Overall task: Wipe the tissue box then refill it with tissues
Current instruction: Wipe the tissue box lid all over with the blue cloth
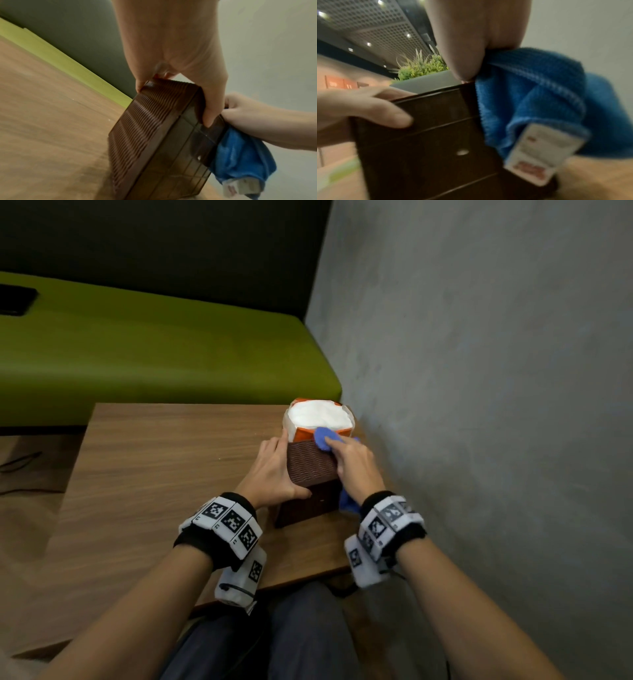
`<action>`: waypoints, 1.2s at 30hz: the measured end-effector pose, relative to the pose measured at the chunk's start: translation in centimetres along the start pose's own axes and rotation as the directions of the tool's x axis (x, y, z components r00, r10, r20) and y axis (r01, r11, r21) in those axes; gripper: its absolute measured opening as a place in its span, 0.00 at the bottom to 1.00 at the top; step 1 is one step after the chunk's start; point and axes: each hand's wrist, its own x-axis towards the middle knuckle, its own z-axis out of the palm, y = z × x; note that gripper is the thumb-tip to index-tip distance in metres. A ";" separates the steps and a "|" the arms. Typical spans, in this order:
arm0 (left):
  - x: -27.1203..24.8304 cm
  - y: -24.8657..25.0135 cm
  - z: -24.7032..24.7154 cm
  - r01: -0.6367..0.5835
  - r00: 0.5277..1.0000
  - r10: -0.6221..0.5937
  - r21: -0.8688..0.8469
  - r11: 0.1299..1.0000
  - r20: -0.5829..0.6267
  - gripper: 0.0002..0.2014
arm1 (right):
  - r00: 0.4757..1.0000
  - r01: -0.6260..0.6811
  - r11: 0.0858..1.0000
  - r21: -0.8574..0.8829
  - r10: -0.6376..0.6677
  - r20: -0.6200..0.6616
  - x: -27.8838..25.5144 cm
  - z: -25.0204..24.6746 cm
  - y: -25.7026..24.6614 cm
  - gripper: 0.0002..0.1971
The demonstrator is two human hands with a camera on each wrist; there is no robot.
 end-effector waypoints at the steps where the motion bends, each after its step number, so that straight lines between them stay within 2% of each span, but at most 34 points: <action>1: 0.1 0.0 -0.1 -0.001 1.000 0.001 0.006 1.000 0.011 0.64 | 0.998 0.063 0.998 0.006 -0.063 0.007 -0.6 0.7 -1.7 0.23; 3: 0.1 -0.2 -0.3 -0.007 1.000 0.007 0.002 1.000 0.026 0.64 | 0.976 0.213 0.976 0.038 -0.214 0.029 -3.1 1.3 -4.2 0.24; 5: 0.0 -0.7 -0.4 -0.026 1.000 0.026 -0.002 1.000 0.016 0.61 | 0.961 0.264 0.962 0.070 -0.268 0.071 -4.3 0.2 -3.4 0.25; 6: 0.0 -0.8 -0.5 -0.034 0.999 0.034 0.005 0.999 0.017 0.59 | 0.970 0.223 0.974 0.039 -0.226 0.093 -4.0 -0.5 -2.2 0.24; 8: 0.1 -0.6 -0.3 -0.043 0.999 0.042 0.027 0.999 0.026 0.54 | 0.996 0.077 0.997 -0.008 -0.076 0.041 -2.0 -1.4 1.1 0.23; 10: 0.3 -0.3 0.0 -0.040 0.999 0.039 0.036 0.999 0.028 0.52 | 0.999 -0.037 0.999 0.002 0.037 -0.001 -0.4 -1.3 1.4 0.22; 11: 0.5 -0.2 0.0 -0.039 0.999 0.038 0.030 0.999 0.024 0.54 | 1.000 -0.023 0.999 0.024 0.023 -0.001 -0.4 -0.7 -0.2 0.23; 14: 0.5 -0.7 -0.2 -0.040 0.999 0.040 0.003 0.999 0.005 0.57 | 0.978 0.199 0.973 0.115 -0.204 0.039 -3.4 1.1 -4.7 0.22; 16: 0.4 -1.2 -0.3 -0.055 0.998 0.055 0.004 0.998 0.000 0.57 | 0.964 0.248 0.961 0.121 -0.257 0.071 -4.2 0.4 -3.4 0.21; 19: 0.4 -0.9 -0.2 -0.066 0.998 0.065 0.036 0.997 0.027 0.57 | 0.999 0.043 0.999 0.007 -0.043 0.013 -1.5 -0.3 0.9 0.22; 21: 0.6 -0.6 0.1 -0.061 0.998 0.061 0.026 0.998 0.009 0.59 | 0.997 -0.048 0.999 0.021 0.049 -0.054 -0.3 0.4 0.0 0.21; 22: 0.6 -0.6 0.3 -0.067 0.998 0.067 0.011 0.998 -0.009 0.59 | 0.998 -0.014 0.999 0.032 0.016 -0.064 -0.4 1.0 -1.8 0.22; 24: 0.6 -1.1 0.3 -0.082 0.996 0.082 -0.015 0.996 -0.029 0.58 | 0.987 0.159 0.986 0.057 -0.157 -0.035 -2.2 1.9 -4.9 0.21; 26: 0.4 -1.6 0.1 -0.096 0.995 0.095 -0.024 0.995 -0.035 0.57 | 0.953 0.301 0.951 0.074 -0.302 0.001 -4.2 1.1 -4.3 0.22; 27: 0.2 -1.7 0.0 -0.107 0.994 0.106 -0.024 0.994 -0.035 0.58 | 0.953 0.303 0.951 0.069 -0.303 -0.008 -4.4 0.3 -2.9 0.23; 29: 0.0 -2.0 -0.4 -0.128 0.992 0.128 -0.037 0.991 0.004 0.58 | 0.987 0.147 0.982 0.117 -0.139 -0.076 -3.9 -1.0 0.5 0.23; 31: -0.1 -2.4 -1.2 -0.133 0.988 0.137 -0.059 0.989 0.069 0.58 | 0.991 0.010 0.967 0.255 0.026 -0.134 -3.2 -1.7 2.5 0.19; 32: 0.0 -2.5 -1.7 -0.137 0.984 0.141 -0.044 0.990 0.111 0.58 | 0.985 -0.013 0.950 0.313 0.066 -0.160 -3.2 -1.7 2.6 0.17; 33: 0.1 -2.5 -2.4 -0.142 0.977 0.136 0.024 0.990 0.162 0.58 | 0.977 -0.018 0.934 0.356 0.092 -0.192 -3.2 -1.4 2.4 0.17; 34: 0.4 -2.2 -3.0 -0.144 0.969 0.105 0.161 0.976 0.225 0.57 | 0.969 -0.023 0.922 0.386 0.116 -0.219 -3.4 -1.1 2.1 0.17; 36: 1.3 -0.8 -3.6 -0.159 0.948 -0.008 0.496 0.854 0.318 0.58 | 0.952 -0.025 0.913 0.407 0.146 -0.270 -3.7 -0.4 1.5 0.16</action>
